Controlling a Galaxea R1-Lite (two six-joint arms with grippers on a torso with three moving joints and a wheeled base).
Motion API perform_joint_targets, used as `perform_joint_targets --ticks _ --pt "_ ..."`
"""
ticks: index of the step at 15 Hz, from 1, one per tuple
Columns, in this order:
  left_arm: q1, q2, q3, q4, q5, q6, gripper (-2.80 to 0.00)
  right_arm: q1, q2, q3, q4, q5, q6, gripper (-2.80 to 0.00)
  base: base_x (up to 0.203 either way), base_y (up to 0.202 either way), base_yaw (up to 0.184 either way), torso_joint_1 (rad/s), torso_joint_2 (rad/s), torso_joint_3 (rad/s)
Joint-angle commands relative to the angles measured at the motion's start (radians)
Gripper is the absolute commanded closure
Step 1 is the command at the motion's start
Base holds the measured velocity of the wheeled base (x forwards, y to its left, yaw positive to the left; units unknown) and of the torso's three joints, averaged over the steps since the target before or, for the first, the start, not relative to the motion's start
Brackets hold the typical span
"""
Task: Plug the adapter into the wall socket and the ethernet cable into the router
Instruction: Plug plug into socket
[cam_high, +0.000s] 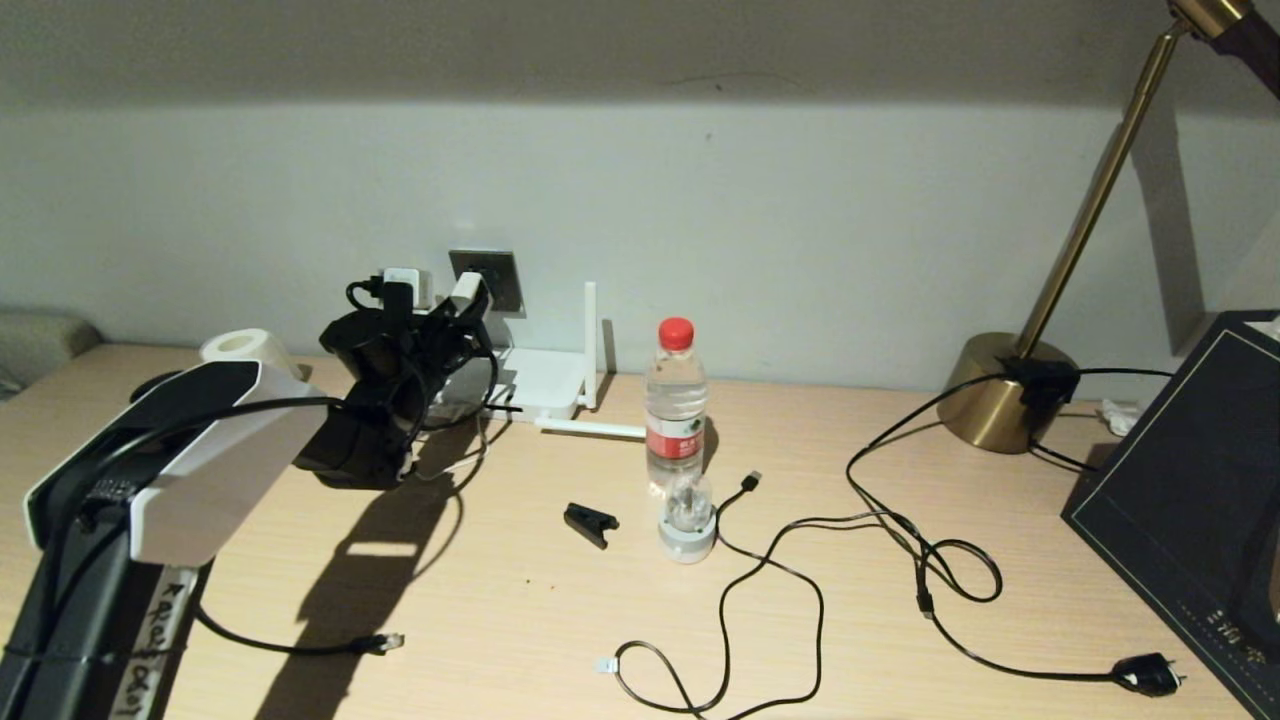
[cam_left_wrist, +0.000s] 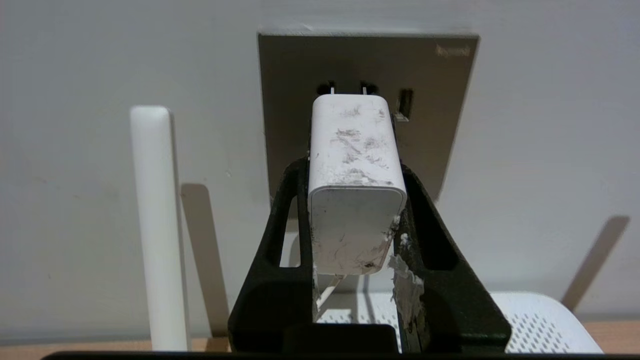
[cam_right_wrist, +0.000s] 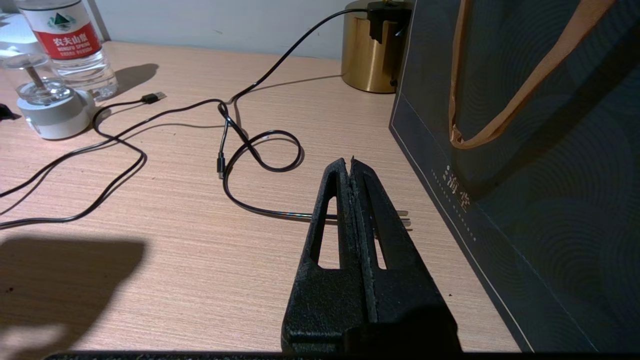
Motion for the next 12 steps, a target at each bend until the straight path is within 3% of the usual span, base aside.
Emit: perform_joint_targets --ticks 1,12 --pt "0.000 0.004 -0.010 -0.007 -0.001 0.000 0.00 0.000 0.001 0.035 -0.001 0.000 0.000 0.00 0.000 0.000 0.000 0.000 0.00 0.000" --pt "-0.007 -0.001 -0.032 0.021 -0.003 0.000 0.00 0.000 0.001 0.035 -0.001 0.000 0.000 0.00 0.000 0.000 0.000 0.000 0.00 0.000"
